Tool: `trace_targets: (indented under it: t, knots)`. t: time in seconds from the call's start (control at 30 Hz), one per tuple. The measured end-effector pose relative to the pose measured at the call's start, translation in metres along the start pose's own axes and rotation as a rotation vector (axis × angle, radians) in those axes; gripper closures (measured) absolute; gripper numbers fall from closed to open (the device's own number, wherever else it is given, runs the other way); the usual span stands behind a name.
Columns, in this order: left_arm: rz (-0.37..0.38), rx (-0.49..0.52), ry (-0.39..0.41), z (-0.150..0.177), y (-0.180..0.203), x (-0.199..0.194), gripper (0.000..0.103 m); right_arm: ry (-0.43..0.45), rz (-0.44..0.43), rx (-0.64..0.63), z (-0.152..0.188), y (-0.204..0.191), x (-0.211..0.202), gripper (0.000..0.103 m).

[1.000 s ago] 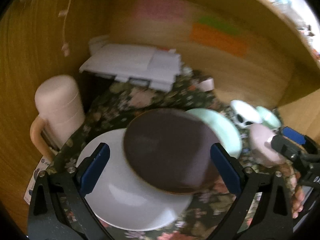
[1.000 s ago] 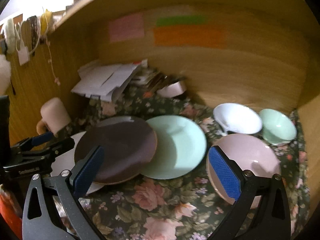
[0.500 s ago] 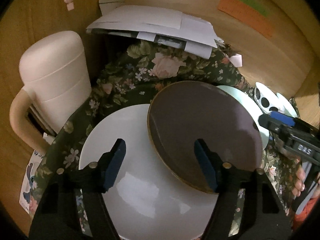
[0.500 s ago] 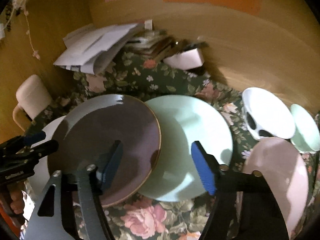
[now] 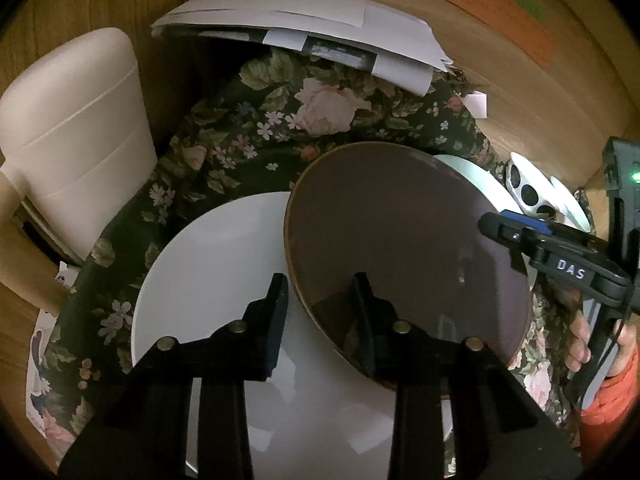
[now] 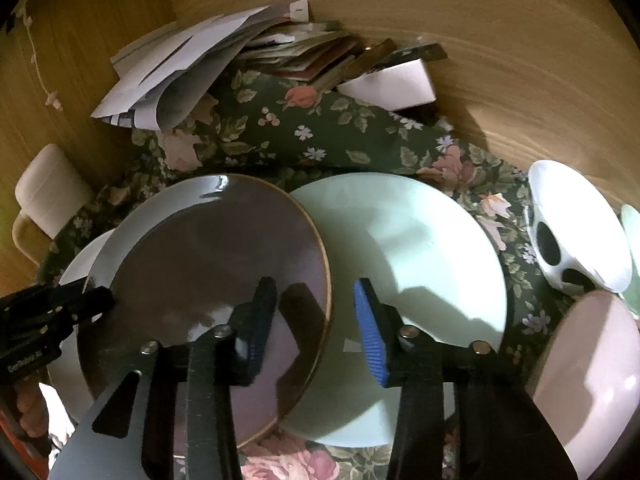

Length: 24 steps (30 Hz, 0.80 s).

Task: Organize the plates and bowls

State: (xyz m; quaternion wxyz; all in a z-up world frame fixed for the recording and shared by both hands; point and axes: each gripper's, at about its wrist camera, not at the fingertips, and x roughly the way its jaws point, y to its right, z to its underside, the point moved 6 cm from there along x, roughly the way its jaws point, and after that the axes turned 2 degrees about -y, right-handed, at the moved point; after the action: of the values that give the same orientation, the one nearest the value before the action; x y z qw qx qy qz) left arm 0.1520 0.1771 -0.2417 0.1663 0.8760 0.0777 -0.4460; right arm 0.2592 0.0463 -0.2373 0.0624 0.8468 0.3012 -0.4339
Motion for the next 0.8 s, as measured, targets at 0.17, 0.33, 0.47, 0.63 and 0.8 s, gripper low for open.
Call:
trace_targets:
  t: [0.17,0.33,0.47,0.63,0.8]
  knots:
    - [0.009,0.0,-0.006,-0.002,0.001,0.0,0.073,-0.018,-0.052,0.019,0.0,-0.001,0.007,0.075]
    - [0.025,0.0,-0.012,-0.005,0.001,0.002,0.073,-0.023,-0.074,0.034,0.0,-0.002,0.013,0.075]
    - [0.041,0.019,-0.012,-0.006,0.006,0.0,0.072,-0.046,-0.11,0.06,0.004,0.003,0.017,0.074]
    - [0.026,0.04,-0.007,-0.007,0.012,-0.003,0.072,-0.05,-0.115,0.074,0.008,0.007,0.012,0.074]
    - [0.021,0.028,-0.012,-0.009,0.014,-0.004,0.072,-0.035,-0.102,0.091,0.015,0.012,0.001,0.075]
